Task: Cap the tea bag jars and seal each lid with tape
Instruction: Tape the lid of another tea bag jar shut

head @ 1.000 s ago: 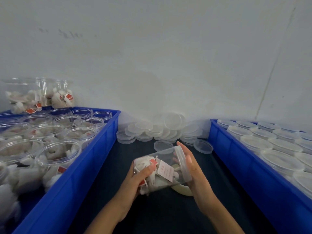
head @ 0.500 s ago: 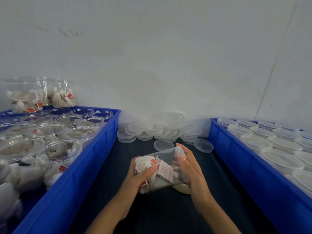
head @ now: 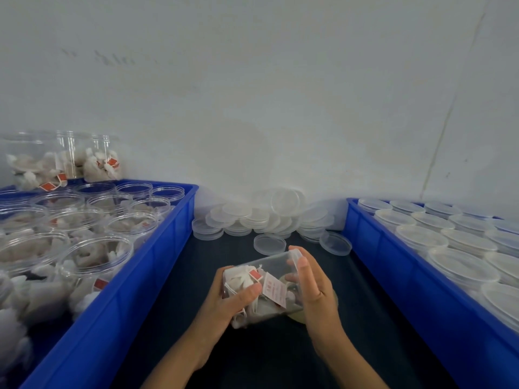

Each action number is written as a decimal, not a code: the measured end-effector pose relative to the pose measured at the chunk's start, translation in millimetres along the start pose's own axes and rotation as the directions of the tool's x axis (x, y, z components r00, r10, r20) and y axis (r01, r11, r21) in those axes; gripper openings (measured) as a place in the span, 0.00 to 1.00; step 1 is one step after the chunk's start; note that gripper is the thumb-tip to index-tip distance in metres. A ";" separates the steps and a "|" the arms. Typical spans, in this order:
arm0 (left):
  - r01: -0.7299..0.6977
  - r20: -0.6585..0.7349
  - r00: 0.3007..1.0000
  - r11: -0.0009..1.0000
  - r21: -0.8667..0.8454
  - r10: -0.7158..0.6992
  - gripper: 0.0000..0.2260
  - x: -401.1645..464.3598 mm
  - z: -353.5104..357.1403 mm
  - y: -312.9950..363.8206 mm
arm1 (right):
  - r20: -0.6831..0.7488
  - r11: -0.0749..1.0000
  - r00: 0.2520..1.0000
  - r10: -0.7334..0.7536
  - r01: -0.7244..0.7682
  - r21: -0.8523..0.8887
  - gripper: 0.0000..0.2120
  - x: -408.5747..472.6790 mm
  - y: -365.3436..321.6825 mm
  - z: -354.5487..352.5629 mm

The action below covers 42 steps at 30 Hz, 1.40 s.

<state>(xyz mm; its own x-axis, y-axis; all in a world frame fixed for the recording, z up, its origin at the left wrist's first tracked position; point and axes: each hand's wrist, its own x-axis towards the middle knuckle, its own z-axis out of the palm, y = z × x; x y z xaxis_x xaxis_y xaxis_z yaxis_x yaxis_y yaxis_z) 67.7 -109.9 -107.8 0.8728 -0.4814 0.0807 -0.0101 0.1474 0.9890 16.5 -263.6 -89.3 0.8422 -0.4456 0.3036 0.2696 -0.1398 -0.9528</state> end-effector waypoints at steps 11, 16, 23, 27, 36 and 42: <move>-0.288 0.100 0.910 0.439 0.851 0.403 0.50 3.5 2.6 -8.5 | 0.003 0.991 0.992 -0.123 0.123 -0.054 0.25 -5.0 -5.4 -1.6; -0.174 -0.065 0.918 0.546 0.819 0.390 0.49 5.7 1.6 -13.7 | 0.142 0.993 0.984 -0.112 0.105 0.056 0.23 -7.2 -4.4 1.1; -0.148 -0.295 0.900 0.861 0.487 0.322 0.37 9.3 -10.0 -24.2 | 0.092 0.751 0.995 0.030 0.039 -0.659 0.26 6.1 27.2 -19.0; -0.144 -0.295 0.918 0.916 0.374 0.265 0.36 13.2 -12.0 -27.4 | 0.201 0.536 0.971 0.127 0.103 -0.838 0.26 4.4 36.2 -22.3; -0.229 -0.253 0.913 0.915 0.331 0.320 0.44 12.3 -6.8 -32.3 | 0.232 0.385 0.960 0.156 0.157 -0.909 0.13 13.4 22.3 -24.7; -0.351 -0.303 0.785 0.791 0.502 0.541 0.50 3.6 1.7 -17.0 | 0.162 0.491 0.970 0.182 0.054 -0.870 0.08 16.5 17.1 -21.6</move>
<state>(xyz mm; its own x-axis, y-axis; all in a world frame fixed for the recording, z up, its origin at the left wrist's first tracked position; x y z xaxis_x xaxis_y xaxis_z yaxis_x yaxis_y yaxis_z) 70.2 -115.7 -124.2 0.8274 -0.0363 0.5604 -0.5590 -0.1482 0.8158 24.9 -292.4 -100.6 0.9416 -0.3140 0.1216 -0.2288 -0.8615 -0.4533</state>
